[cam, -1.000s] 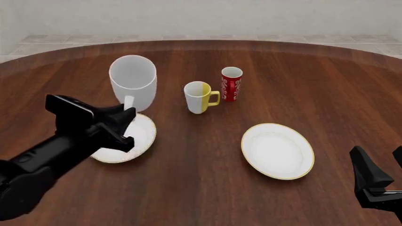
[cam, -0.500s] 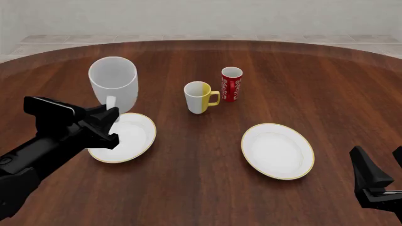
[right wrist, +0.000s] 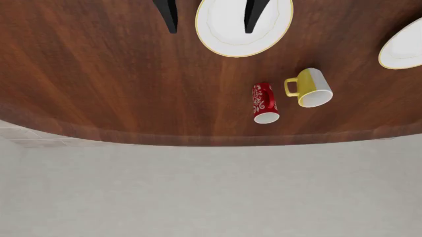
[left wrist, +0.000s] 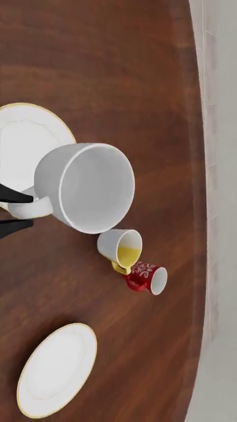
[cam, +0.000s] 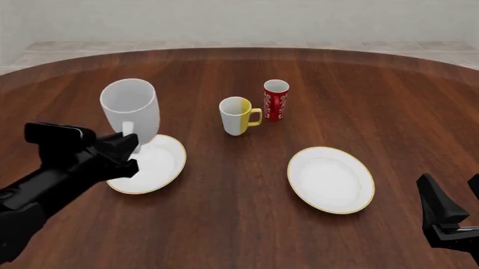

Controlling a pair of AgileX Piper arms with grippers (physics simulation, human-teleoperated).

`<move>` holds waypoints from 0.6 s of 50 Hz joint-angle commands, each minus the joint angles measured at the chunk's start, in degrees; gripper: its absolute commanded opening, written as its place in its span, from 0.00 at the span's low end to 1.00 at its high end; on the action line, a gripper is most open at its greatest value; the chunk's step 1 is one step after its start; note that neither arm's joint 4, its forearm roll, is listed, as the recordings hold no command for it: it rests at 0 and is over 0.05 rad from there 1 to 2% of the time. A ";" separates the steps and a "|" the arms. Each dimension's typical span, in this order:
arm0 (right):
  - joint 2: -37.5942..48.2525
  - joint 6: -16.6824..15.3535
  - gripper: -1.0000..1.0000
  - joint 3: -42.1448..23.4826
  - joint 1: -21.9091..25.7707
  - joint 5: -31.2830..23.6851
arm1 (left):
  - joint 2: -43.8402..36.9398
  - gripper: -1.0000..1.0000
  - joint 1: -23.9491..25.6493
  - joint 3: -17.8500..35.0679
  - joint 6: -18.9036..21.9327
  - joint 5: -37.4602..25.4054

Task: Put the white mug on the left plate.

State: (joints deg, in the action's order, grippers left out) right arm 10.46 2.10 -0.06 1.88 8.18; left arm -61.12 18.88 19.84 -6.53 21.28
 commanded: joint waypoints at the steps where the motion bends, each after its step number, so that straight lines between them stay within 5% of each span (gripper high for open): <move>1: -0.01 -0.01 1.00 0.00 0.01 0.00 | -1.65 0.00 0.95 -0.25 -3.08 1.11; 30: 2.44 0.93 1.00 0.04 -0.10 2.14 | -5.92 0.00 -1.00 -3.19 -4.02 5.55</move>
State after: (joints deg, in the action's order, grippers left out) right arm 10.69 2.19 -0.05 1.87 8.40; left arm -65.23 18.61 17.43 -10.92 24.80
